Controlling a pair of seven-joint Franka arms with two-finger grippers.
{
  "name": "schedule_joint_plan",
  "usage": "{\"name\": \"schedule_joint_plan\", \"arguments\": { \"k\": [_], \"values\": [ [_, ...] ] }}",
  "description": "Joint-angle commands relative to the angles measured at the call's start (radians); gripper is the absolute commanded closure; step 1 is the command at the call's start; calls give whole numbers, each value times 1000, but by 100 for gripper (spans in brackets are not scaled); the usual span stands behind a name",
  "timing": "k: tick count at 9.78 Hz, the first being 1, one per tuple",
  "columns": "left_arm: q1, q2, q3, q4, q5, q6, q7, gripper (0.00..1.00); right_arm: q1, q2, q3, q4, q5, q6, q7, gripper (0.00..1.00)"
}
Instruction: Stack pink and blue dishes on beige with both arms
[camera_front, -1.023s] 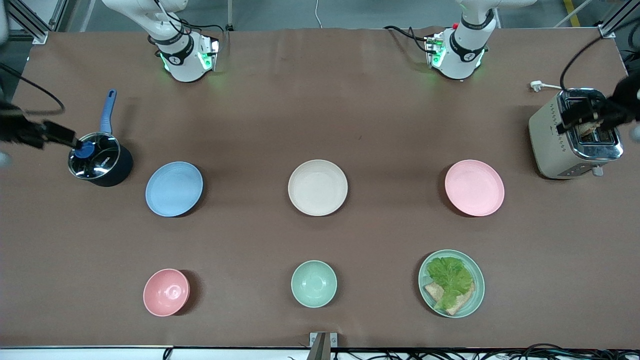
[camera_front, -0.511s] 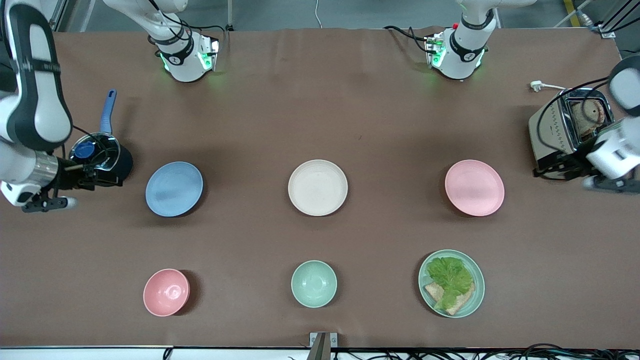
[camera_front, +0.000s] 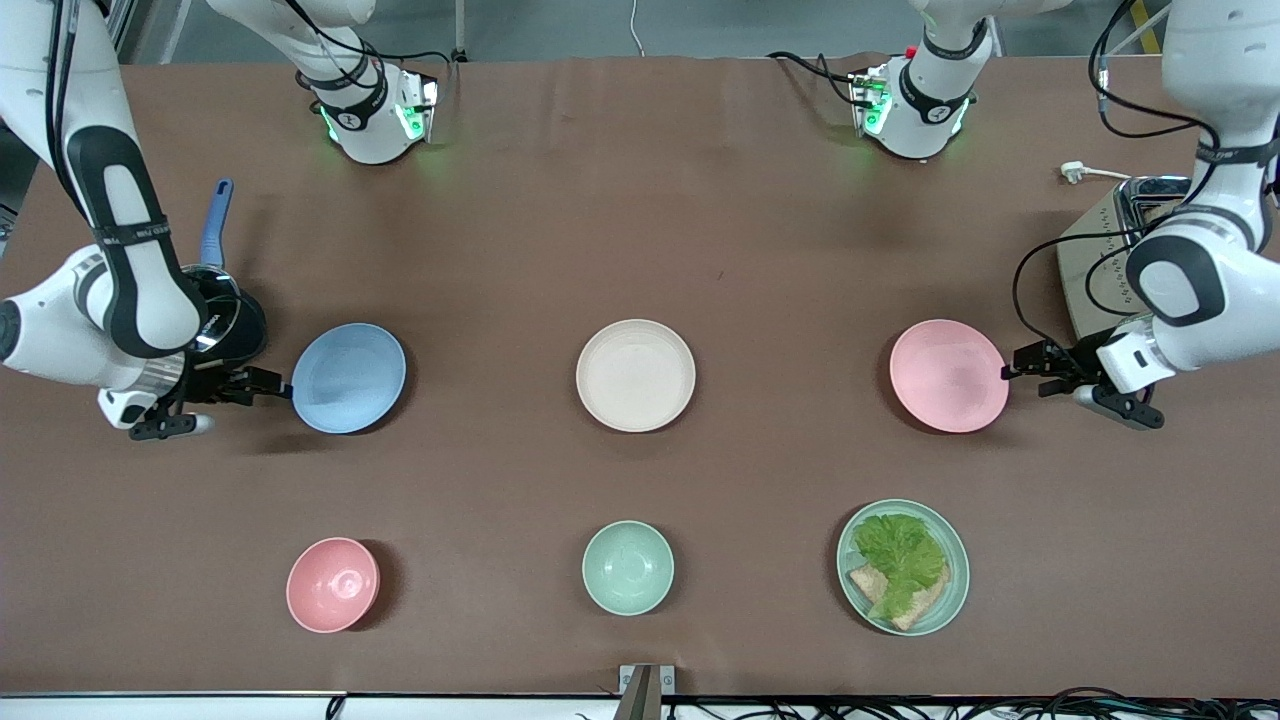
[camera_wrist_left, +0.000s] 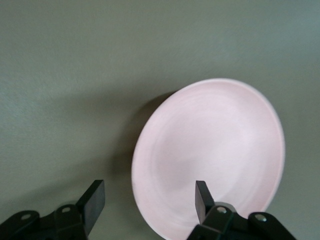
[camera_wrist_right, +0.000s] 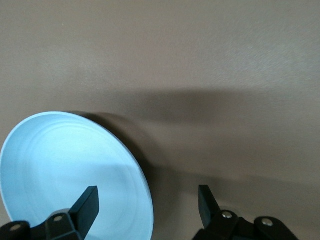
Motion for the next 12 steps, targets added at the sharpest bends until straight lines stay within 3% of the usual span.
{"name": "schedule_joint_plan", "arguments": {
  "k": [1,3,5,7,8,9,11,12],
  "values": [
    [-7,73,4,2,-20,51,56,26,5,17,1,-38,104,32,-74,22],
    [-5,90,2,2,-30,52,62,37,5,22,1,-48,106,32,-76,35],
    [-7,98,2,-12,-110,51,62,66,3,22,1,-48,107,26,-73,46],
    [-7,90,2,-18,-112,38,62,85,0,38,1,-48,113,26,-73,60],
    [-5,84,2,-16,-110,35,62,92,-3,40,1,-48,116,24,-70,74],
    [-5,69,4,-16,-110,34,57,97,-4,42,1,-48,118,23,-65,95],
    [-5,-52,7,-7,-104,-81,39,100,-6,40,0,-7,116,-29,-54,99],
    [-15,-118,-4,-12,-95,-113,-14,100,-4,37,-25,39,115,-121,-50,99]
  ]
}}
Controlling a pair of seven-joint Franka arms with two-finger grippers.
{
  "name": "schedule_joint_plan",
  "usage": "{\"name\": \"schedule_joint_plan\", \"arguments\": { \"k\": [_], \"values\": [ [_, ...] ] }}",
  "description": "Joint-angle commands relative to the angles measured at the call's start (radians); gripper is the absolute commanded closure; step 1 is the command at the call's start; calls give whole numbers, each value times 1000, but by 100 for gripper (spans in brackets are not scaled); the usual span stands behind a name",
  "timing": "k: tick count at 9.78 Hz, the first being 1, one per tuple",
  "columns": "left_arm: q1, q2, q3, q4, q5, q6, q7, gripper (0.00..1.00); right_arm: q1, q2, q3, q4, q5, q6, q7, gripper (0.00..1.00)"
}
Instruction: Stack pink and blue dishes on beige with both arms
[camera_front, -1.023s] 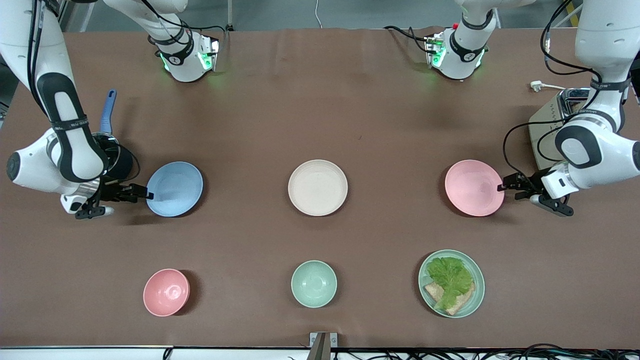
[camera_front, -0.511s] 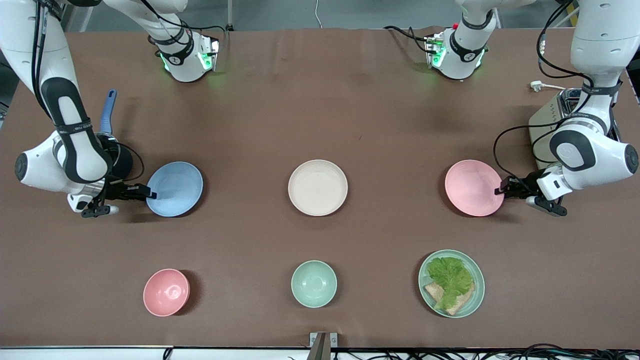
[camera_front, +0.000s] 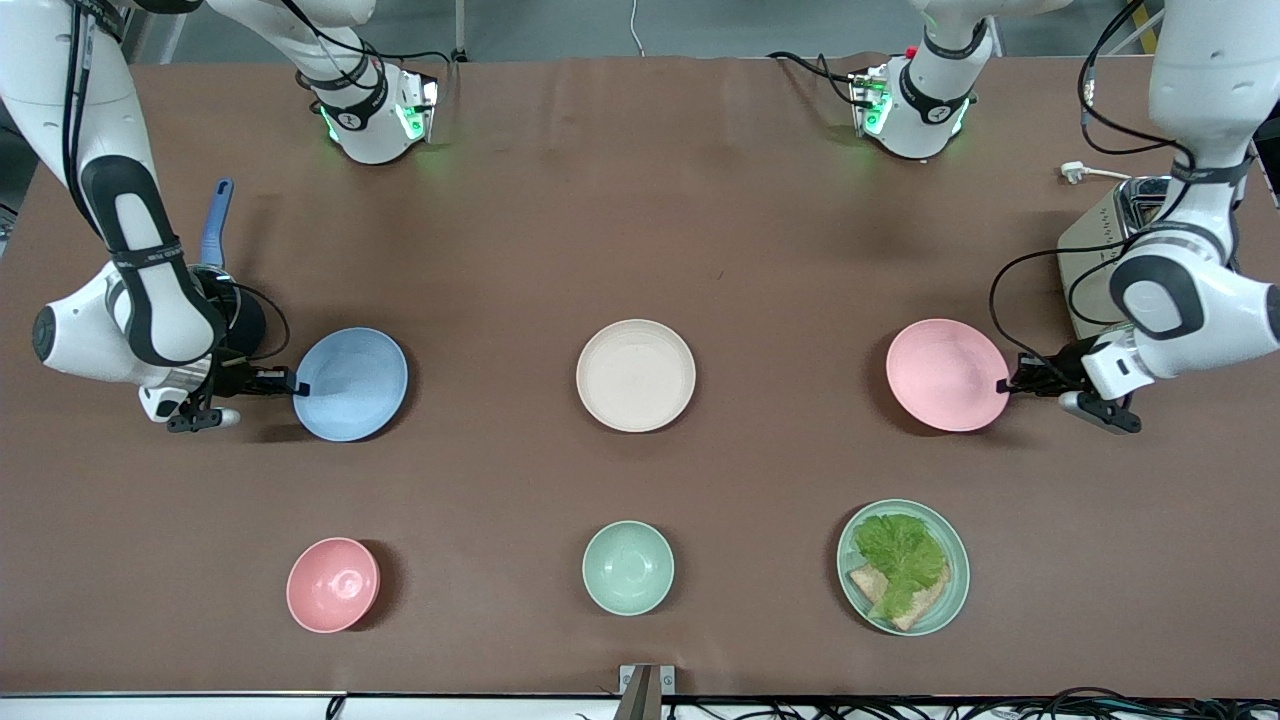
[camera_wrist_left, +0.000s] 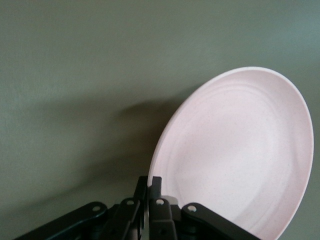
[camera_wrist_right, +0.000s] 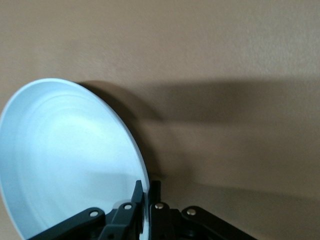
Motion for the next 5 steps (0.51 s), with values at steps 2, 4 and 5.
{"name": "schedule_joint_plan", "arguments": {
  "k": [2,4,5],
  "values": [
    [-17,-118,-168,-36,39,-59,-261,100,23,-13,-90,199,-21,-304,79,99],
    [-26,-94,-339,-33,163,8,-587,100,38,-45,-97,396,-175,-508,287,99],
    [-28,-59,-432,-30,177,83,-720,100,63,-56,-98,449,-185,-556,362,99]
  ]
}}
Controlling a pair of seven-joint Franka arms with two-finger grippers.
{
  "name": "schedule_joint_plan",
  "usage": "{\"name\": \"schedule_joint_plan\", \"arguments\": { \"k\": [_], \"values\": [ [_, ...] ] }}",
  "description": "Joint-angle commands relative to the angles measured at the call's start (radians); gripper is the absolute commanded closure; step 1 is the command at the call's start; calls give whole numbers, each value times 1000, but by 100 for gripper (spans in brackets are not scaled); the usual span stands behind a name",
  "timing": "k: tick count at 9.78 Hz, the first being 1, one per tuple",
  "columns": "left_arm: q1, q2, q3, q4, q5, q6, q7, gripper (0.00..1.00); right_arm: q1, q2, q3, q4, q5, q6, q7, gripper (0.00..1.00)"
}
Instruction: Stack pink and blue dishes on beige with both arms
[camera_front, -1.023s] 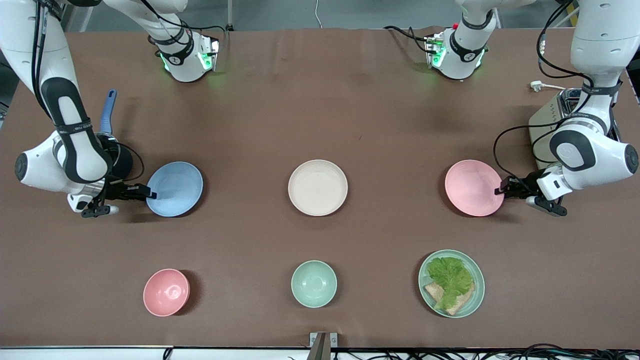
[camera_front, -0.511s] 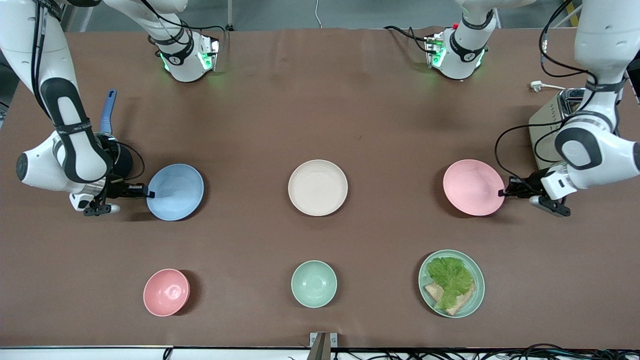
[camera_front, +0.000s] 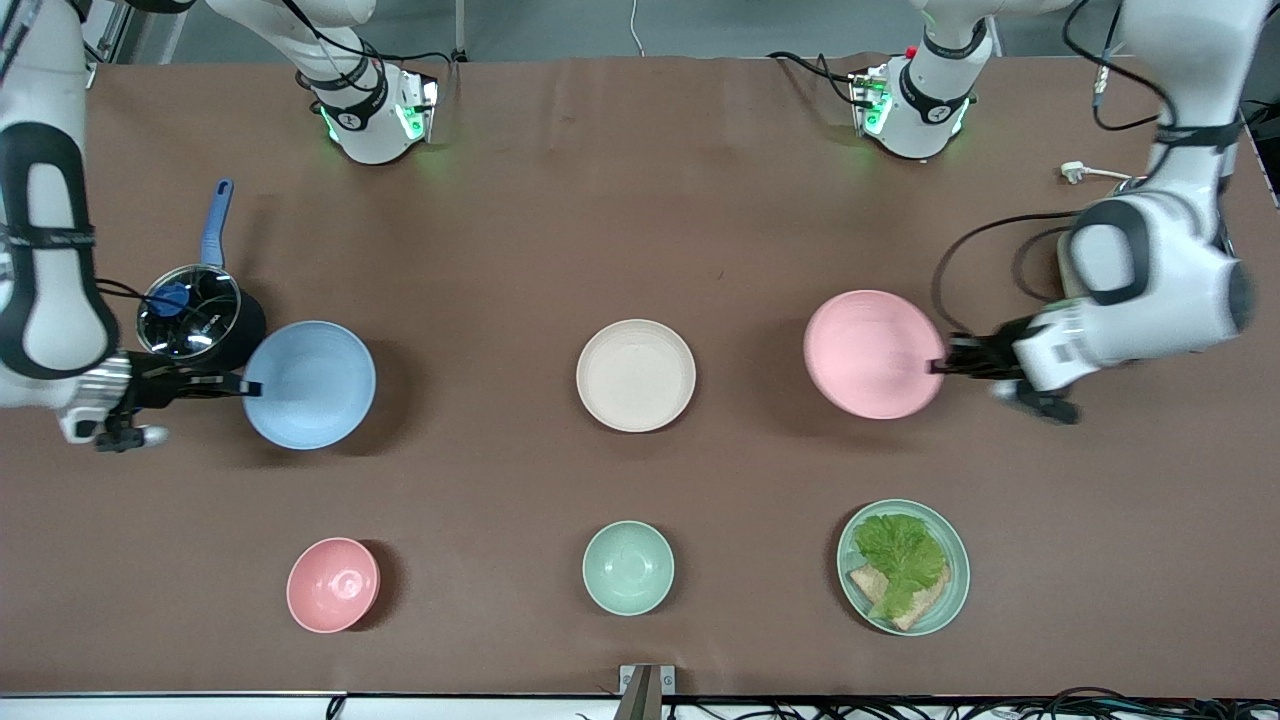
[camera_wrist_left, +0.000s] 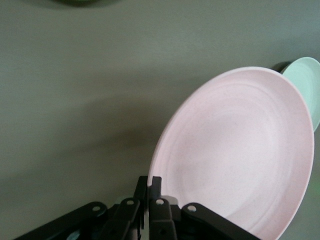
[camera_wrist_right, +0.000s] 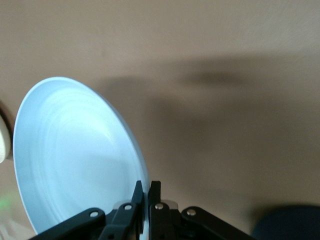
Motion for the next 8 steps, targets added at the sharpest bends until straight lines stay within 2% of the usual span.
{"name": "schedule_joint_plan", "arguments": {
  "k": [1,3,4,6,8],
  "values": [
    [-15,106,-157,-13,39,198,-250,100,69,-47,-8,90,-54,-80,185,99],
    [-75,158,-228,-10,111,330,-474,100,179,-81,-2,80,-105,-81,362,99],
    [-89,184,-275,2,186,363,-606,100,212,-87,8,69,-107,-79,423,99],
    [-152,244,-309,63,316,414,-851,100,220,-101,91,41,-111,-55,521,99],
    [-209,299,-309,118,474,417,-1072,100,221,-115,166,-15,-111,6,578,99]
  ]
}}
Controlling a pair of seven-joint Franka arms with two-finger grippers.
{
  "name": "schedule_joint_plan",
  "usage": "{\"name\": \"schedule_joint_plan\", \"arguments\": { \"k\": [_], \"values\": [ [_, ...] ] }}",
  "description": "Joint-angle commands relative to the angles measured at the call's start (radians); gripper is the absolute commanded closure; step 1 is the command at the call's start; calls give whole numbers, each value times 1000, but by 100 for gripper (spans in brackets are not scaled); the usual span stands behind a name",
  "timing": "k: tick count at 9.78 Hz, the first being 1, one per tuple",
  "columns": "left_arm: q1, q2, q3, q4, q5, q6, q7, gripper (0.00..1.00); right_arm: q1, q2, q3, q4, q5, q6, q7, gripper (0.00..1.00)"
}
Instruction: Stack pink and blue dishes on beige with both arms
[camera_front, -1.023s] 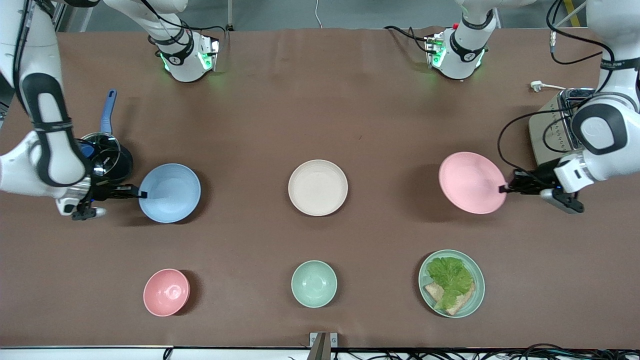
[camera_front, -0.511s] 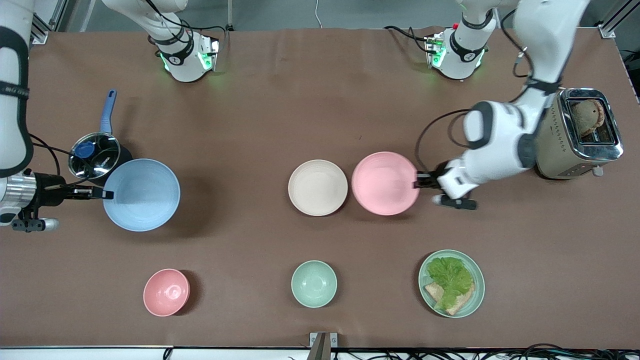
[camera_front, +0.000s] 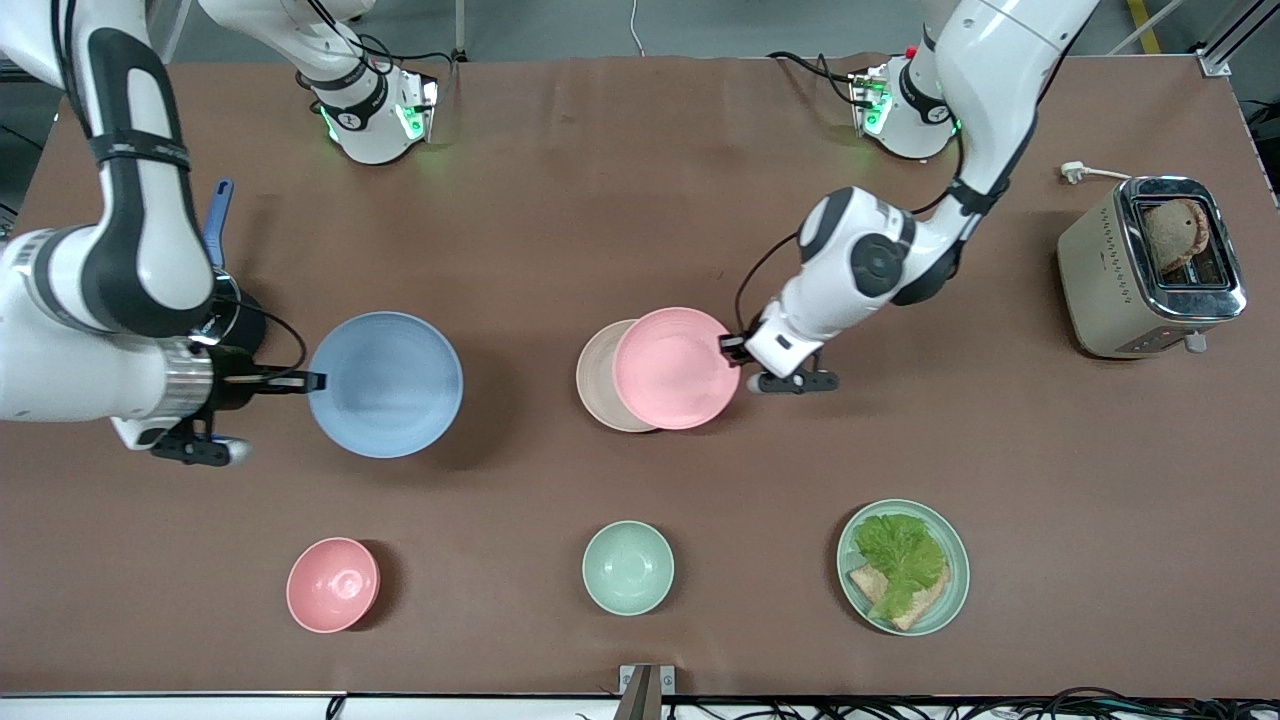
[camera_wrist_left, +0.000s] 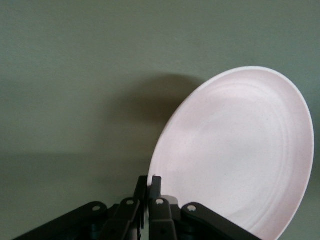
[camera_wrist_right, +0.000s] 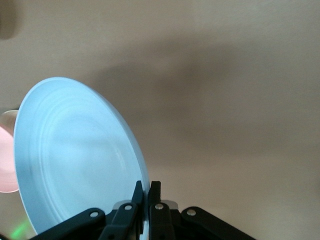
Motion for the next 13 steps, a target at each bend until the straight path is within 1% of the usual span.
{"name": "schedule_joint_plan", "arguments": {
  "k": [1,2,3,4,5,6,7,8,10,11,12,13],
  "values": [
    [-32,123,0,79,165,23,-188,99,-13,-75,91,-160,-18,140,61,99],
    [-59,163,0,122,227,31,-271,99,-13,-88,117,-208,-18,198,82,99],
    [-70,191,0,144,291,31,-348,99,-13,-88,137,-215,-18,206,98,99],
    [-70,190,-1,139,342,29,-408,86,-13,-88,162,-215,-18,211,131,99],
    [-69,184,-6,142,346,29,-439,65,-11,-85,198,-223,-18,237,157,99],
    [-55,173,-6,153,349,25,-437,39,-13,-85,223,-255,-18,272,168,99],
    [-50,150,-6,145,353,15,-433,0,-13,-87,241,-278,-18,303,182,99],
    [-59,97,-5,126,353,-68,-434,0,-11,-85,266,-282,-16,318,212,99],
    [-53,-12,15,118,353,-223,-410,0,-10,-79,342,-284,-13,349,310,99],
    [-50,-66,58,116,353,-286,-337,0,-5,-74,402,-290,-13,405,369,99],
    [-50,-121,105,116,344,-349,-233,0,1,-45,453,-310,-13,508,407,99],
    [-49,-176,154,118,341,-397,-162,0,13,-12,473,-321,-13,606,435,99]
  ]
}}
